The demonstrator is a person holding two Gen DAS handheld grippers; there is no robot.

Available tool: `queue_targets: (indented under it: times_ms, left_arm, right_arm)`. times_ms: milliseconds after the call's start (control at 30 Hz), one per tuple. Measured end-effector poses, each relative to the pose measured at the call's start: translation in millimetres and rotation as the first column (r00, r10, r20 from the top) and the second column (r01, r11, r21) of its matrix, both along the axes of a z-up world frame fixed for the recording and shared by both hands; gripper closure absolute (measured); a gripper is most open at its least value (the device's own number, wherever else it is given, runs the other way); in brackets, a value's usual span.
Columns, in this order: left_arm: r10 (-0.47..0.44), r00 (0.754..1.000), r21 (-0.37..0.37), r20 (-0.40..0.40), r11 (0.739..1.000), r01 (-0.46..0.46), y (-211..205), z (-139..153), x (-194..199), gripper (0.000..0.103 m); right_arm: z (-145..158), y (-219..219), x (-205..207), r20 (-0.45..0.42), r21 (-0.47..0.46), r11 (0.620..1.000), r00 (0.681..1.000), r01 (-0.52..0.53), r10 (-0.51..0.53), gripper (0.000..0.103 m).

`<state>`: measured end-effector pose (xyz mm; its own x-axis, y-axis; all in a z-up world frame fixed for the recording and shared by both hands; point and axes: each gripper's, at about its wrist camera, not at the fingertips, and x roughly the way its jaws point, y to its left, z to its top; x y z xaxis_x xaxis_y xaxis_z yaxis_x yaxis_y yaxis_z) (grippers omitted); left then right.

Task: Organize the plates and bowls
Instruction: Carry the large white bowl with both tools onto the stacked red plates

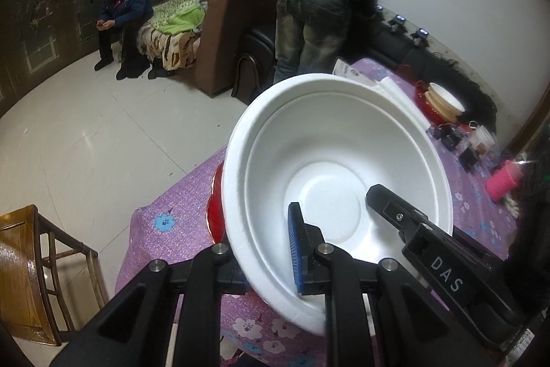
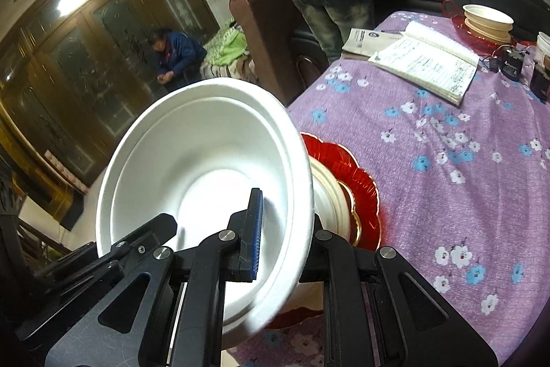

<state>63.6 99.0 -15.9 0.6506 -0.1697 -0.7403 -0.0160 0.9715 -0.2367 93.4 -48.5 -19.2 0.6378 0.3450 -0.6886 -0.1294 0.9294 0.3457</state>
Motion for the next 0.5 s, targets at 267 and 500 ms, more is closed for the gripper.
queue_targets:
  times_ms: [267, 500]
  left_arm:
    - [-0.009, 0.999, -0.004, -0.030, 1.000, 0.009, 0, -9, 7, 0.087]
    - [-0.003, 0.999, 0.001, -0.034, 1.000, 0.003, 7, -7, 8, 0.084]
  right_arm:
    - [-14, 8, 8, -0.012, -0.063, 0.998, 1.000, 0.008, -0.009, 0.089]
    - [-8, 10, 2, 0.071, -0.167, 0.986, 0.997, 0.027, -0.015, 0.089]
